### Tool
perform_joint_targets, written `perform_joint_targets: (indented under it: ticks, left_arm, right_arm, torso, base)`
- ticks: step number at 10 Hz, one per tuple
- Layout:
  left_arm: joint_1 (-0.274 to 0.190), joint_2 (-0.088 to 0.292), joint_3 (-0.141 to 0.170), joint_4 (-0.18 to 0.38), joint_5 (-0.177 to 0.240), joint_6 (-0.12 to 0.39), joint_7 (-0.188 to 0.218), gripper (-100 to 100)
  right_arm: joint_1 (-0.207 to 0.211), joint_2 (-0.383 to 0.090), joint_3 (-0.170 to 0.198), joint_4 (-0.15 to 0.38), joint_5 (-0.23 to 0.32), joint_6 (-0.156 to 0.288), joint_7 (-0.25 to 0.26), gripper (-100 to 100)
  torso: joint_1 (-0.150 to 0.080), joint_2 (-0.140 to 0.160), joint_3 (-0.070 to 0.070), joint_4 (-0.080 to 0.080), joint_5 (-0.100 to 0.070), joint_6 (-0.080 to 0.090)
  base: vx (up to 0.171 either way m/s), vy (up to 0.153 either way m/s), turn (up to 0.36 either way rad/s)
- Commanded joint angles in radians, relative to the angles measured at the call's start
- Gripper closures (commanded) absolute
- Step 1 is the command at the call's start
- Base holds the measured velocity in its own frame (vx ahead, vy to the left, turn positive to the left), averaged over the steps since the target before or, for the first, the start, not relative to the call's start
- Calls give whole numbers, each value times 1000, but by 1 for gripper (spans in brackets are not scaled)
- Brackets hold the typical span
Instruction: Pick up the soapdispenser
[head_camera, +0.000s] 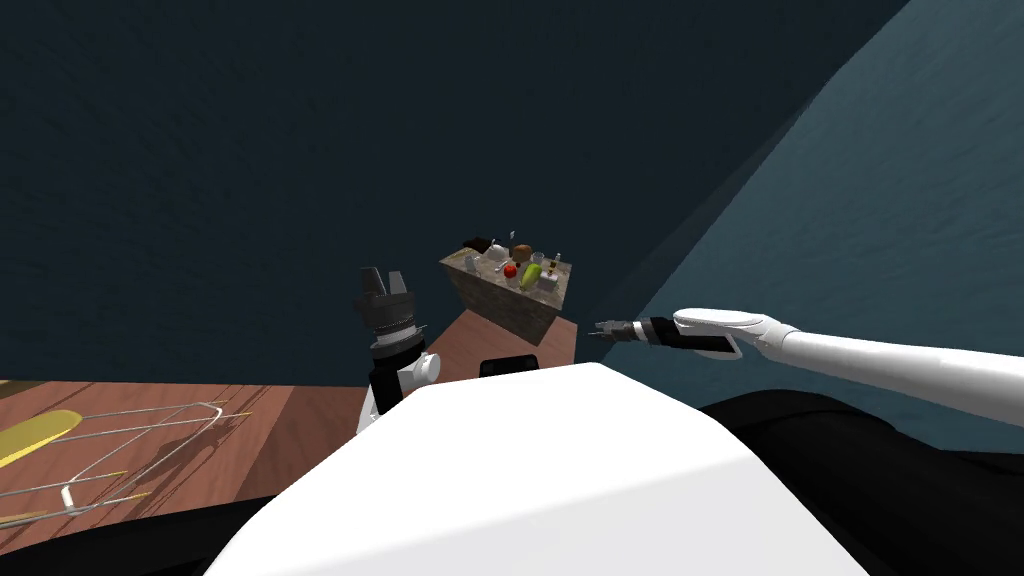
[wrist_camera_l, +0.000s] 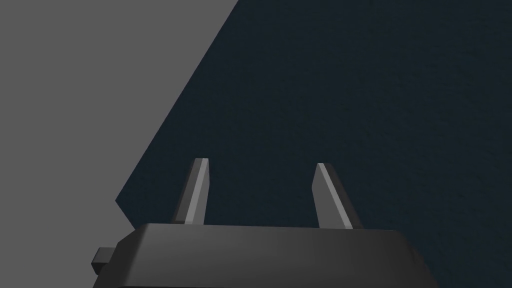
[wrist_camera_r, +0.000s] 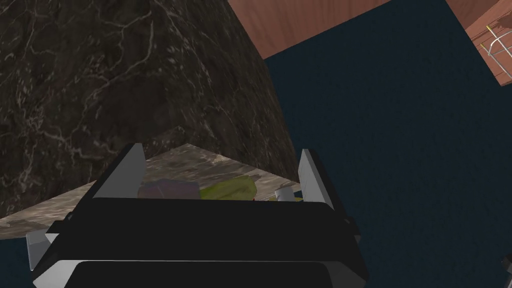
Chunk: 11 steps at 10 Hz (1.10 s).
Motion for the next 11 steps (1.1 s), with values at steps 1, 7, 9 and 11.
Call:
perform_joint_targets:
  ticks: [1, 7, 9, 11]
  left_arm:
    - [0, 0, 0, 0, 0, 0, 0, 0]
    - [0, 0, 0, 0, 0, 0, 0, 0]
    - [0, 0, 0, 0, 0, 0, 0, 0]
    - [0, 0, 0, 0, 0, 0, 0, 0]
  right_arm:
    - [14, -50, 16, 16, 12, 2, -8, -100]
    - [34, -188, 39, 45, 31, 1, -24, -100]
    - [41, -237, 48, 57, 39, 1, -30, -100]
    - [47, -280, 54, 67, 47, 1, -36, -100]
  torso:
    - [0, 0, 0, 0, 0, 0]
    - [1, -1, -1, 0, 0, -1]
    - [1, 1, 0, 0, 0, 0]
    - [0, -4, -2, -1, 0, -1]
  base:
    - [57, -34, 156]
    - [71, -43, 114]
    - [44, -16, 73]
    - [105, -47, 189]
